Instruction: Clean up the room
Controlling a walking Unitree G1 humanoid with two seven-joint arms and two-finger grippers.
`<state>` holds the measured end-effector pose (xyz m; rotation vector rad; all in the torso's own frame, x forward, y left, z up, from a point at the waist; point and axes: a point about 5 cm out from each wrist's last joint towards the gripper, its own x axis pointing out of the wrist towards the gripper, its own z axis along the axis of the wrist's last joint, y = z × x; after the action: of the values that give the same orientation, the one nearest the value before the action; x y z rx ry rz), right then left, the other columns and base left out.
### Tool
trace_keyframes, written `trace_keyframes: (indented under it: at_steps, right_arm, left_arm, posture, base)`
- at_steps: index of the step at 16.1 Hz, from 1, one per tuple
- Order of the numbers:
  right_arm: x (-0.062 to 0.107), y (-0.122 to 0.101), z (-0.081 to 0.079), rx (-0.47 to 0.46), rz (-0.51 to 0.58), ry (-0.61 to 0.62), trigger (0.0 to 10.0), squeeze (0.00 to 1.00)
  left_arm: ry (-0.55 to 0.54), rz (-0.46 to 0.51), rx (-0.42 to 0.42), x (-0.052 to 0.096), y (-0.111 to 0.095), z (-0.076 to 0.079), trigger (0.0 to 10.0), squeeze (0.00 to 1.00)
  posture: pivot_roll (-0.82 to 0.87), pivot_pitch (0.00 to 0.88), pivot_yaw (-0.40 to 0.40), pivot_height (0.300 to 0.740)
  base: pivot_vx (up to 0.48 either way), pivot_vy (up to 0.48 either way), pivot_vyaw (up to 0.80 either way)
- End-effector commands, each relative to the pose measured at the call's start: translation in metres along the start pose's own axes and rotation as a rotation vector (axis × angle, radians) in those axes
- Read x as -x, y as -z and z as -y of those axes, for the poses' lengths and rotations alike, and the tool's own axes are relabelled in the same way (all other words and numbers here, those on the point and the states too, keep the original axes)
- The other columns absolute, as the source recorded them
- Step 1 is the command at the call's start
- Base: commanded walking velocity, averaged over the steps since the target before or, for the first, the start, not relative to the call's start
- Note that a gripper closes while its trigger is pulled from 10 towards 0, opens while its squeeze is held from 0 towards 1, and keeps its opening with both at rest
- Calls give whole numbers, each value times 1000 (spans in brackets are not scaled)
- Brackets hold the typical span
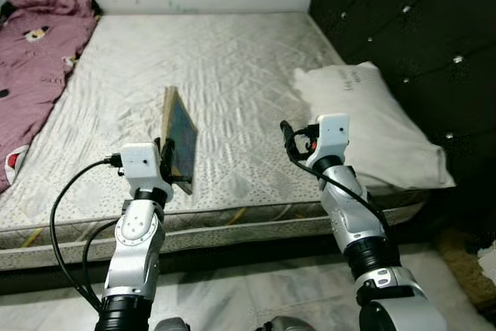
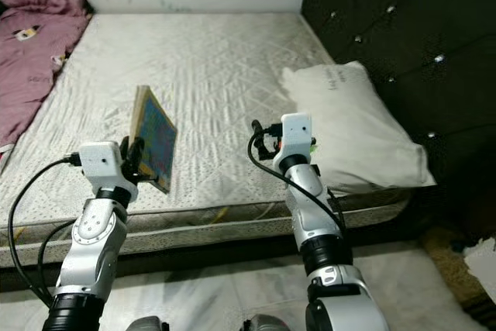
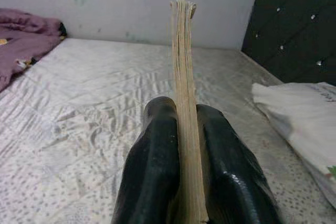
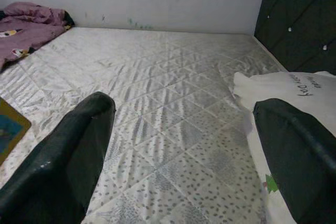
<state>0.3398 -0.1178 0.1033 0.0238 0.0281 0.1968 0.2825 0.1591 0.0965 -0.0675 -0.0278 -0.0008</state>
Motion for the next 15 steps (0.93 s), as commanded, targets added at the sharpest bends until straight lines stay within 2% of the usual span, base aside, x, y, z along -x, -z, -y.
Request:
trace_keyframes:
  at_steps: [1,3,8,15]
  right_arm:
    - [-2,-4,-4,2,12,-14,10000,0]
    - [-3,-3,-4,4,11,-15,10000,0]
    - [-2,-4,-5,6,22,-28,10000,0]
    - [-2,-2,-3,6,16,-15,10000,0]
  left_arm:
    - [-10,63,-11,-3,-13,-5,10000,0]
    - [-9,66,-9,-3,-14,-5,10000,0]
    - [7,81,10,-3,-15,-5,10000,0]
    - [16,79,14,-2,-14,-4,10000,0]
  posture:
    - [-52,0,-38,740]
    - [-51,0,-38,740]
    - [-51,0,-38,740]
    - [-49,0,-35,740]
  base:
    - [0,0,0]
    - [0,0,0]
    - [0,0,576]
    - [258,0,0]
